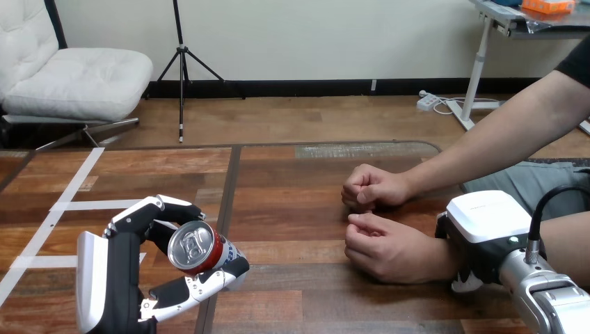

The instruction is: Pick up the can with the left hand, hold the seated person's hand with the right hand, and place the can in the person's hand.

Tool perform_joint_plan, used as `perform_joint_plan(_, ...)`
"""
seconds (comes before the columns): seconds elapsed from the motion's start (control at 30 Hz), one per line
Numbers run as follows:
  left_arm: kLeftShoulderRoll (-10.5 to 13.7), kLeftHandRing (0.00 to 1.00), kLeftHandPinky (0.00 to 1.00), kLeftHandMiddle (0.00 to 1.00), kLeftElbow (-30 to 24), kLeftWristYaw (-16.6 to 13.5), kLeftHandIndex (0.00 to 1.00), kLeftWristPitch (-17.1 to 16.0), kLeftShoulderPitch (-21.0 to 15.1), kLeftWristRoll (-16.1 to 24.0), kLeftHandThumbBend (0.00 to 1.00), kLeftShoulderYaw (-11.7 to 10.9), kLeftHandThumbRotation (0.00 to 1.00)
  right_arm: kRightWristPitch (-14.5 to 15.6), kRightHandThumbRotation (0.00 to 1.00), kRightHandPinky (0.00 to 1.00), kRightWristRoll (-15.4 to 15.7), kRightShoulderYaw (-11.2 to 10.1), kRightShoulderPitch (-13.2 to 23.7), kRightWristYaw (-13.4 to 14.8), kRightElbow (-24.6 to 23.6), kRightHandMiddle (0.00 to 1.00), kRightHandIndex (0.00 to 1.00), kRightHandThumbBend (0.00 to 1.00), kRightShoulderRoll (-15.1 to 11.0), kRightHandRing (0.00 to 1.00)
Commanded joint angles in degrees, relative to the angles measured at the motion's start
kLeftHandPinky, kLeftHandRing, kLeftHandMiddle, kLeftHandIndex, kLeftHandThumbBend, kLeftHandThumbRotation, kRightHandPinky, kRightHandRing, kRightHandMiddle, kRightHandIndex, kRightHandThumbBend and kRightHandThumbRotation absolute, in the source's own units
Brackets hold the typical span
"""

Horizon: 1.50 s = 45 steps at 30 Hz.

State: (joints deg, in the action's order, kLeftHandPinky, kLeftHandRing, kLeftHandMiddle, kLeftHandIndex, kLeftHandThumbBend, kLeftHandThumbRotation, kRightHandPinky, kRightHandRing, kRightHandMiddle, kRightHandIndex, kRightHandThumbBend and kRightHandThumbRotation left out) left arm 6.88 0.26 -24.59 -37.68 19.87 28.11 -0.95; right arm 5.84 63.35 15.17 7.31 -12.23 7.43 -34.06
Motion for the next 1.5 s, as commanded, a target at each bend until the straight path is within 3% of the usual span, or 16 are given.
perform_joint_plan(0.0, -1.1, 0.37, 0.3, 0.41, -4.0, -0.3, 0.42, -0.6, -1.7, -0.7, 0.72, -0.1, 0.0, 0.3, 0.0, 0.4, -0.8, 0.3, 3.1, 1.6, 2.3, 0.53, 0.57, 0.72, -0.6, 0.47)
perform_joint_plan(0.5, -1.2, 0.36, 0.3, 0.41, -3.9, -0.2, 0.42, -0.3, -1.9, -0.9, 0.72, -0.1, 0.0, 0.2, 0.0, 0.29, -4.0, -0.2, 3.2, 4.0, 3.1, 0.44, 0.52, 0.7, -0.3, 0.36)
perform_joint_plan(0.67, -1.1, 0.36, 0.3, 0.41, -3.7, -0.3, 0.42, -0.5, -2.0, -0.8, 0.72, -0.1, 0.0, 0.7, 0.0, 0.25, -5.3, -0.3, 3.5, 3.0, 3.3, 0.41, 0.52, 0.7, -0.3, 0.32)
perform_joint_plan(1.47, -1.3, 0.37, 0.3, 0.41, -3.5, -0.7, 0.42, -0.1, -2.3, -0.2, 0.71, -0.1, 0.0, 0.8, 0.0, 0.24, -7.8, -0.5, 4.0, 3.4, 3.3, 0.41, 0.54, 0.69, -0.7, 0.32)
